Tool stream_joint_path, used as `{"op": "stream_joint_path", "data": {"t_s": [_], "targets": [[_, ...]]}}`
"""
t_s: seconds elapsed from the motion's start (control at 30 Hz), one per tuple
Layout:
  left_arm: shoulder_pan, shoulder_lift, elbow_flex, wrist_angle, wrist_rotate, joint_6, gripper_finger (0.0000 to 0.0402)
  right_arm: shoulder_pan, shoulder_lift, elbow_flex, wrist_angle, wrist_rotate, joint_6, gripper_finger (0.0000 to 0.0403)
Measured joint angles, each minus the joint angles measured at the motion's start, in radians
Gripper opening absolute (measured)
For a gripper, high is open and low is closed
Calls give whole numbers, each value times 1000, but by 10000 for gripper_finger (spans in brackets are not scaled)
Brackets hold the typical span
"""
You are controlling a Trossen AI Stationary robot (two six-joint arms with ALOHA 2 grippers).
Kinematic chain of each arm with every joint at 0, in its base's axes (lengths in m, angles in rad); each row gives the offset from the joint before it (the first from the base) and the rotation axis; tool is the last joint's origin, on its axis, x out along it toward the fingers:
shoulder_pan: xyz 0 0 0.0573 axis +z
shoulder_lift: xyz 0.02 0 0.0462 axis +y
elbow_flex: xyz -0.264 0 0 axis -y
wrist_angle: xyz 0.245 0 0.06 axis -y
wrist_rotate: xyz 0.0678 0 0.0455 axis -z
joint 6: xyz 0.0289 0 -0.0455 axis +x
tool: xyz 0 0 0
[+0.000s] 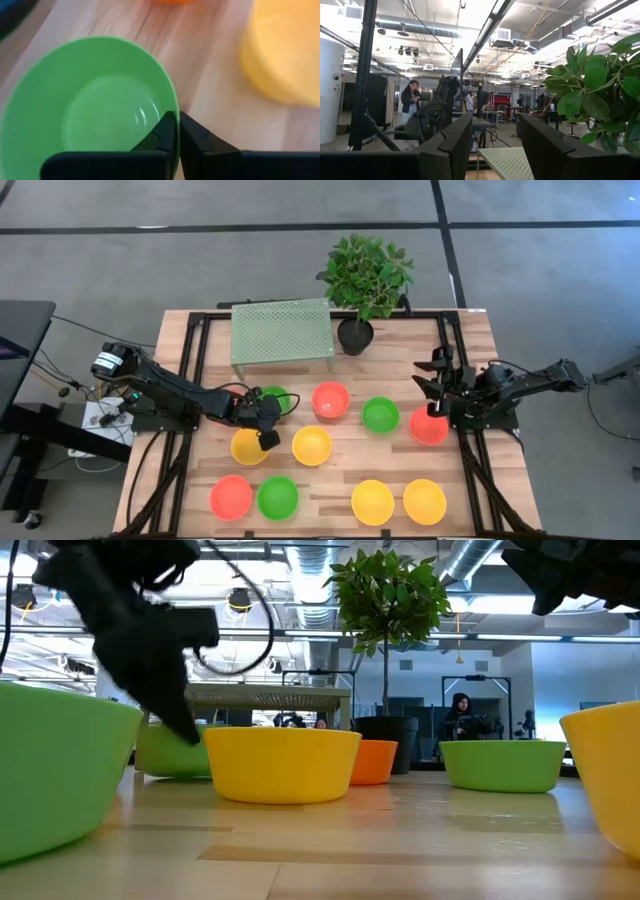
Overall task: Pick & Place Mini bowls
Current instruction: Put the green bowl on the shelf
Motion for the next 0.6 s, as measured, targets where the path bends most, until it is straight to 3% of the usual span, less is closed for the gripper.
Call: {"op": "stream_joint_path", "data": {"t_s": [0.27,0.6], "targets": [[-1,-140,91,-3,-1,136,8,0,0,0,0,0,10,154],[-72,-275,214,-8,-94,331,7,0,0,0,-24,1,71,154]]}}
